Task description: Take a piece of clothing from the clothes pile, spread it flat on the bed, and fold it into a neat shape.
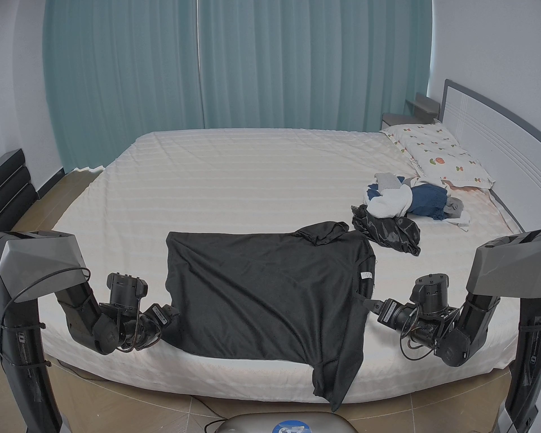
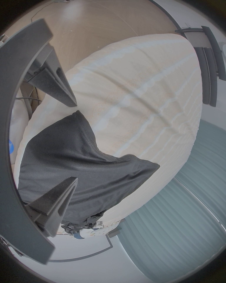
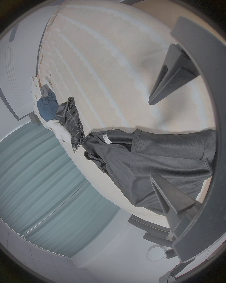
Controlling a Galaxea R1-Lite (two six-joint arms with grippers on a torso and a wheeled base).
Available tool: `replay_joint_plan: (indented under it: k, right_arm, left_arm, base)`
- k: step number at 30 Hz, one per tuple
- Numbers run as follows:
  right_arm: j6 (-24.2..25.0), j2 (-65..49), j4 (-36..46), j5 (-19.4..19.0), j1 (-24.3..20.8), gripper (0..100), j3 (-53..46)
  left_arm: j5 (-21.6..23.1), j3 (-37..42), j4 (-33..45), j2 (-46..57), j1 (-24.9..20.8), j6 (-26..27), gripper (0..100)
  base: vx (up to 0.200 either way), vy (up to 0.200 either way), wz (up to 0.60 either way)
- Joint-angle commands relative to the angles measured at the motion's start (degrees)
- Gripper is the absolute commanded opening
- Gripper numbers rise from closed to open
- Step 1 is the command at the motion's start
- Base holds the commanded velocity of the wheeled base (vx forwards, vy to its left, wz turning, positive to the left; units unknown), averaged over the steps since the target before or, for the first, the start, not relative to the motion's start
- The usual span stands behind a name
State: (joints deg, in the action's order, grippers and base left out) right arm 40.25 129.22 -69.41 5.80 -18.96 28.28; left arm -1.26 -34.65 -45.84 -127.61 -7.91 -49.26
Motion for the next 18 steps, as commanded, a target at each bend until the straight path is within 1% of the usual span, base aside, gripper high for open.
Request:
replay_joint_plan:
  k: [1,2,3,7,14,18]
  right_arm:
    - [0.00,0.24,-0.02,-0.27,0.06,100,0.28]
    - [0.00,0.33,-0.02,-0.27,0.06,100,0.37]
    - [0.00,0.86,-0.02,-0.35,-0.03,100,0.46]
    - [0.00,1.39,-0.02,-0.27,-0.03,100,0.37]
    - [-0.26,2.35,0.07,-0.35,0.15,100,-0.07]
    - [-0.53,3.49,0.07,-0.44,-0.03,100,0.02]
  left_arm:
    - [-0.94,-0.69,0.13,-1.15,-0.44,-0.04,100]
    - [-1.12,-0.77,0.05,-1.41,-0.53,-0.04,100]
    - [-1.73,-0.95,-0.04,-2.03,-0.88,0.13,0]
    - [-3.49,-1.39,0.22,-2.64,-0.97,1.54,0]
    - [-4.55,0.72,0.57,-2.03,-0.61,2.33,0]
    - [-8.15,3.97,0.57,-0.09,-0.44,5.32,0]
  base:
    - [0.000,0.000,0.00]
    - [0.000,0.000,0.00]
    - [0.000,0.000,0.00]
    - [0.000,0.000,0.00]
    - [0.000,0.000,0.00]
    - [0.000,0.000,0.00]
